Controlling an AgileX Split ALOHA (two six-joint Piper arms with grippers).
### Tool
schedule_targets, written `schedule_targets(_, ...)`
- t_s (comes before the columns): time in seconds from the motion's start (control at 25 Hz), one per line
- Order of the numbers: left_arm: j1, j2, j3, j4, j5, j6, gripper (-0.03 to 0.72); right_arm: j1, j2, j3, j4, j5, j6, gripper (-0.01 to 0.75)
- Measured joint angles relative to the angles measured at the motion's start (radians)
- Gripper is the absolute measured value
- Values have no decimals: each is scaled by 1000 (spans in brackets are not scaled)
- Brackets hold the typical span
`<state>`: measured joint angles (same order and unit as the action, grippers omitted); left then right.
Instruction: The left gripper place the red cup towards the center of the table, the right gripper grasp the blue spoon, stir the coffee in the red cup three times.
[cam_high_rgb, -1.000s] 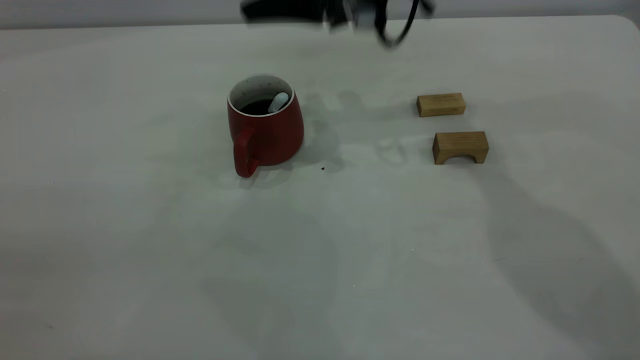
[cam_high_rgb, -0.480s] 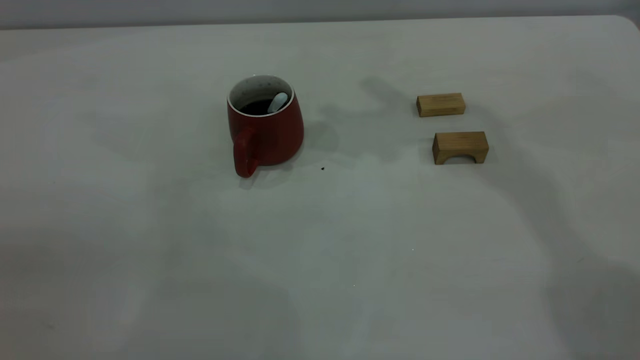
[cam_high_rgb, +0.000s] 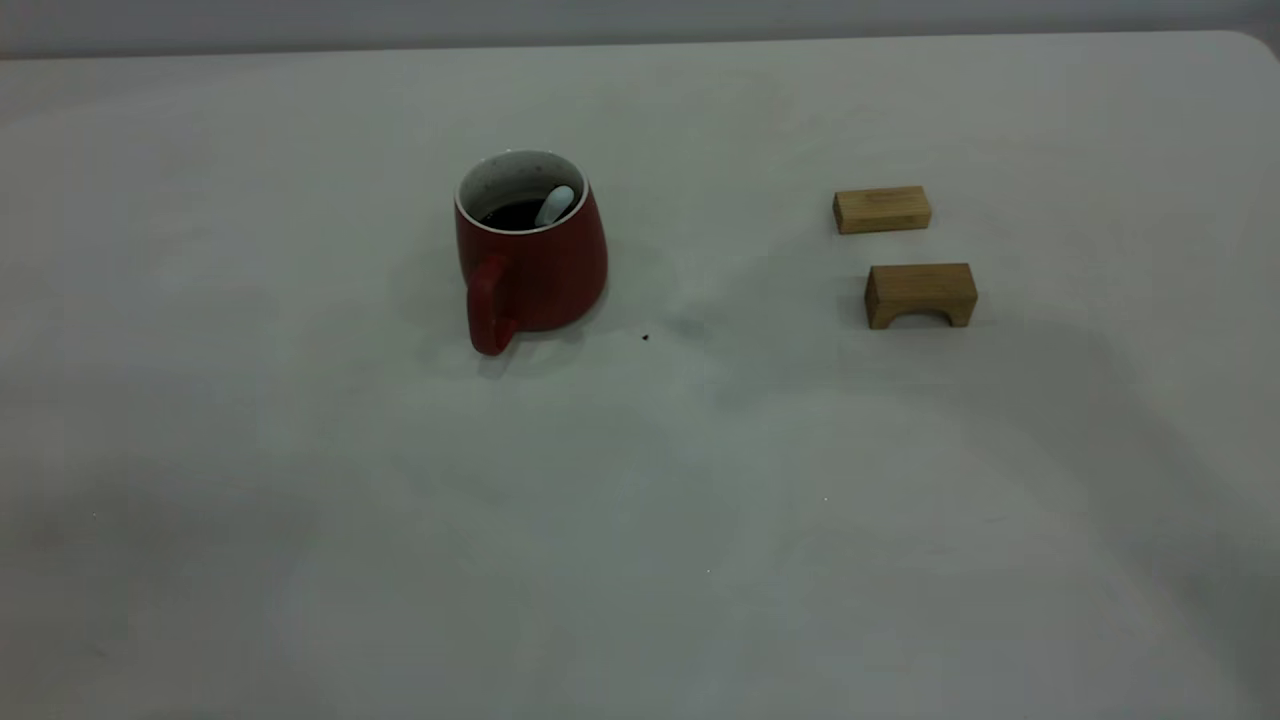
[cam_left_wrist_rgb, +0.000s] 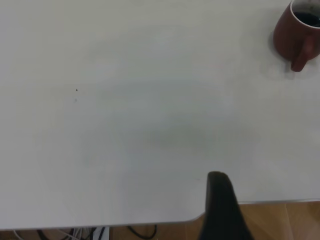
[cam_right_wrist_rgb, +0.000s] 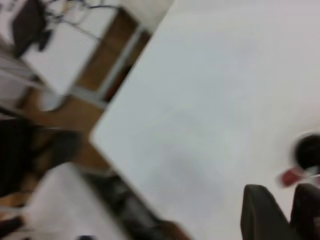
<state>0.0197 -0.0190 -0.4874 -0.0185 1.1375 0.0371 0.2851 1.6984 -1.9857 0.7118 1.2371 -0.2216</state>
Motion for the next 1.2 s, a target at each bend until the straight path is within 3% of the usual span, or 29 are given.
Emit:
schedule_targets(0.2,0,0,0,0,0,0,551,0,-201,123,-193,0,32,186)
schedule_targets(0.64,0,0,0,0,0,0,551,-16,-783,796,-421,0,8,201)
schedule_targets(1.2,0,0,0,0,0,0,551,-311,-1410,1256,-505,0,-1,219)
